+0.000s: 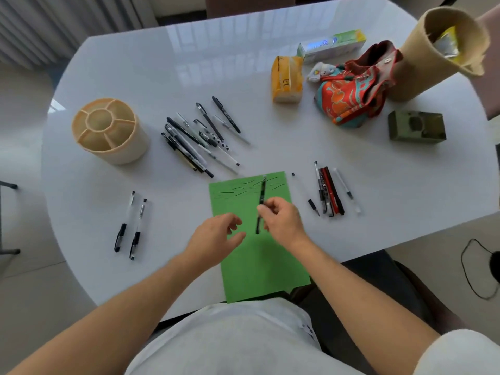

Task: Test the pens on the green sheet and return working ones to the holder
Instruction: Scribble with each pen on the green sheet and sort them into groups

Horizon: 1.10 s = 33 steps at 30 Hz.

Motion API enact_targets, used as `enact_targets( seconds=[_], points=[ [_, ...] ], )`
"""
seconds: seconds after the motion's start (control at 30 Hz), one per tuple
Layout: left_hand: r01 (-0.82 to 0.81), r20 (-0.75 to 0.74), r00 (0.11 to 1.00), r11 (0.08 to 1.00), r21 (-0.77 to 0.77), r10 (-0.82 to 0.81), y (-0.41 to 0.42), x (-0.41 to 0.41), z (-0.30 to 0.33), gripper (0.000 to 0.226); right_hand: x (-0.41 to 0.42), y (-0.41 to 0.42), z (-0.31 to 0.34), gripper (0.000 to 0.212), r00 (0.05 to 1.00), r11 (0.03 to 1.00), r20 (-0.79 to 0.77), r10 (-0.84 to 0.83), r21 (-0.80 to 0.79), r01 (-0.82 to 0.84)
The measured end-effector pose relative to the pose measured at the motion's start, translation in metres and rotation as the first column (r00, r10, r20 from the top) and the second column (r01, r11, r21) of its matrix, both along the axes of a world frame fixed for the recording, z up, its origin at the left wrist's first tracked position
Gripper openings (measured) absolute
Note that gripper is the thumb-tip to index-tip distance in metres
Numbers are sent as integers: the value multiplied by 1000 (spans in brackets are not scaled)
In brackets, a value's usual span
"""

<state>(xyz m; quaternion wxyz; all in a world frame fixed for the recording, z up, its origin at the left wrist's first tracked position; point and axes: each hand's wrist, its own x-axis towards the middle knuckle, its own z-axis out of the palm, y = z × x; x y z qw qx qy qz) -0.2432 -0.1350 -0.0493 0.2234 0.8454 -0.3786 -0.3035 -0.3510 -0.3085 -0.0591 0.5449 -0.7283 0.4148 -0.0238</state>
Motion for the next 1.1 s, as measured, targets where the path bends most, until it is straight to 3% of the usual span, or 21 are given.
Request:
enact_targets(
  seconds=[0.17,0.4,0.7,0.87,1.1],
  points=[
    [156,166,973,987,50,-162,23,5,-12,35,-36,-54,-2,4,982,950,-188,31,-300,-87],
    [224,218,944,966,132,-249,40,7,-18,36,-52,-78,-16,12,924,839,-380,30,-494,-230],
    [230,192,949,966,115,-249,43,12,-16,34,-43,-97,-17,23,936,825,-345,-68,-547,-142],
    [238,148,954,960,146,-260,40,9,-4,32,-39,-111,-24,24,890,802,-450,-73,-557,-216],
    [241,130,956,957,162,-263,43,13,-8,31,-30,-121,-13,18,842,884,-529,-105,-437,-164]
  ],
)
